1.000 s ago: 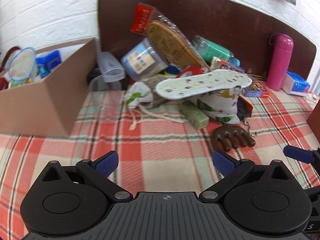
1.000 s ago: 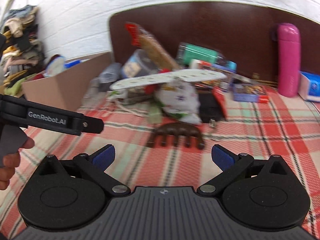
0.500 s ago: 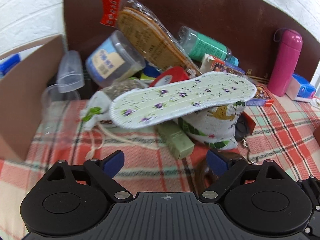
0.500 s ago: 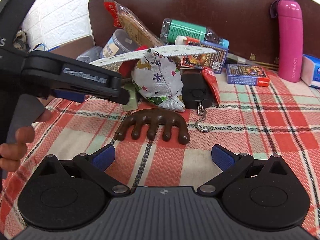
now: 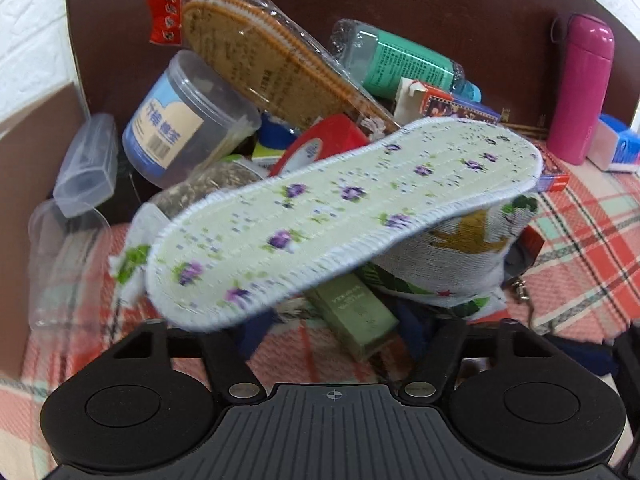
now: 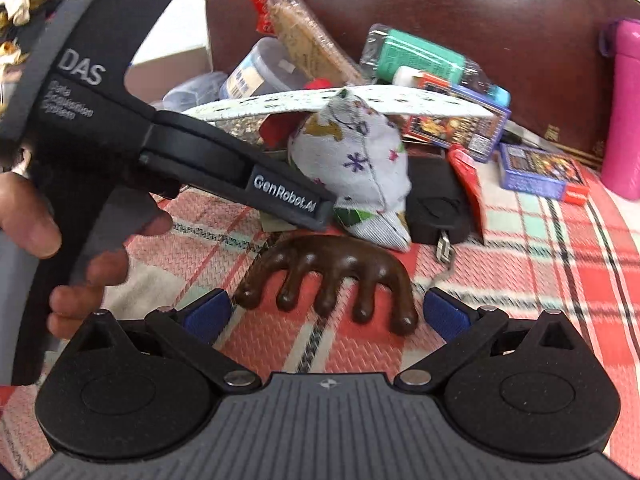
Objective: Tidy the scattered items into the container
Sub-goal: 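Move both open grippers back over the table toward the brown comb and green box, then close the left gripper on the green box while the right gripper grasps the brown comb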
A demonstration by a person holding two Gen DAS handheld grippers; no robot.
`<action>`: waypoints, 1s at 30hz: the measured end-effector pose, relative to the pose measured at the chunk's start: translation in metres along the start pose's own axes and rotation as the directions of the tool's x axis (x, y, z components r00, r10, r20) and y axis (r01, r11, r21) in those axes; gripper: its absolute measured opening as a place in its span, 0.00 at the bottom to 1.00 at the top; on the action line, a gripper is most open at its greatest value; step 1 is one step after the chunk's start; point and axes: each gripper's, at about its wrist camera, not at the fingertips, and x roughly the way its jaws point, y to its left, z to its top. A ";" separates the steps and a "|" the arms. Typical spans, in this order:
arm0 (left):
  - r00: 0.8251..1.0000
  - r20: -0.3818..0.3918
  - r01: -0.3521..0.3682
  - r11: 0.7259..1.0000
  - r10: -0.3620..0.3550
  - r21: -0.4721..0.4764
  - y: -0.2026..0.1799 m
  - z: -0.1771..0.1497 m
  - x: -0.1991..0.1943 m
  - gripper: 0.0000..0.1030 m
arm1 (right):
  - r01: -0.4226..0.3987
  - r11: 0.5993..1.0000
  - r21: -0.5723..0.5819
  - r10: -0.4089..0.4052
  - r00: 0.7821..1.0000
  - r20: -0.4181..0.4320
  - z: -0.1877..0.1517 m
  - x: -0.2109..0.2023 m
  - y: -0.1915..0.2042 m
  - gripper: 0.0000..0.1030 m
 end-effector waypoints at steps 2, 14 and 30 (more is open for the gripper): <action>1.000 -0.003 0.005 1.000 -0.005 -0.018 0.008 0.001 -0.003 0.40 | -0.004 1.000 -0.006 0.004 1.000 0.003 0.004 0.006 0.001 1.00; 0.999 -0.028 0.025 1.000 -0.025 -0.015 0.031 -0.033 -0.045 0.22 | -0.012 0.999 0.032 0.014 0.999 -0.049 -0.010 -0.023 0.009 0.92; 0.998 -0.047 0.027 0.997 -0.030 -0.072 0.052 -0.078 -0.094 0.58 | -0.050 0.996 0.075 0.055 0.997 -0.059 -0.024 -0.093 -0.009 0.84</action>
